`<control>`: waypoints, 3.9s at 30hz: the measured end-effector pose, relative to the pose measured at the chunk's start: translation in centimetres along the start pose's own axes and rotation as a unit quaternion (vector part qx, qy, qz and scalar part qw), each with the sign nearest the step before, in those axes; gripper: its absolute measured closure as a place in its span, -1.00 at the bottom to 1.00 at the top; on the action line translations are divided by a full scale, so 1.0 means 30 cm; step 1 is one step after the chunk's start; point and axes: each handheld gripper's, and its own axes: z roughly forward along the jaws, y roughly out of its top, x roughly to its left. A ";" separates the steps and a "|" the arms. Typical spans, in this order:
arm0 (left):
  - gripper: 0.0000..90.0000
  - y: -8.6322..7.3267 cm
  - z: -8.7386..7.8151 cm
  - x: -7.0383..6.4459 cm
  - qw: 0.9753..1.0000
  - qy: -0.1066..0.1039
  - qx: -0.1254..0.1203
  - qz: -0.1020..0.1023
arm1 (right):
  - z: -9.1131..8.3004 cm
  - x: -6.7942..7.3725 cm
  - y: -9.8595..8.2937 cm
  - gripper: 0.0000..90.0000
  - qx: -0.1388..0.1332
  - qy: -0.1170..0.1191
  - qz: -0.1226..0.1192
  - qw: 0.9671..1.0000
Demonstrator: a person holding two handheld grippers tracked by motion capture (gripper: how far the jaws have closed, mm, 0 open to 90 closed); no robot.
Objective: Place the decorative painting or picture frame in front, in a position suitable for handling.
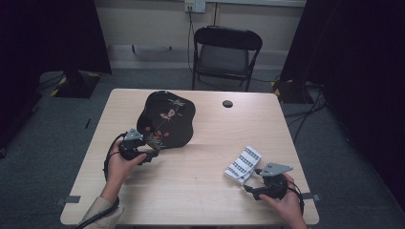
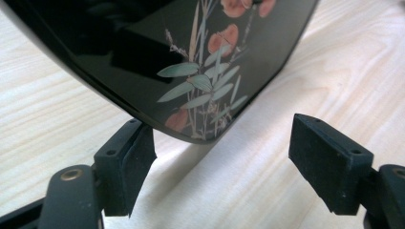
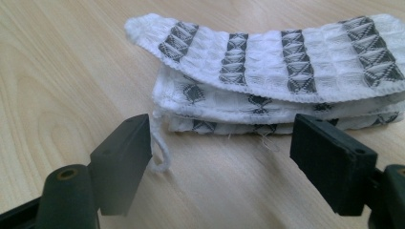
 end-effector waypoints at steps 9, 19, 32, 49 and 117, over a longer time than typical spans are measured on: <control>-0.31 -0.023 -0.023 -0.057 1.000 -0.013 0.006 0.010 | 0.002 0.005 0.003 -0.52 0.002 0.001 -0.001 1.000; -0.02 -0.027 -0.043 -0.090 0.999 -0.025 0.024 0.004 | 0.006 0.012 0.010 -0.52 0.003 0.003 -0.005 1.000; 0.04 0.011 -0.096 -0.081 0.999 -0.020 0.040 -0.027 | 0.005 0.015 0.012 -0.52 0.002 0.003 -0.006 1.000; 0.01 0.137 -0.205 -0.047 0.998 -0.007 0.040 -0.038 | 0.006 0.019 0.018 -0.51 0.001 0.005 -0.010 1.000; 0.80 0.534 -0.176 -0.057 0.999 -0.018 0.032 -0.018 | 0.016 0.029 0.026 -0.51 0.000 0.017 -0.021 1.000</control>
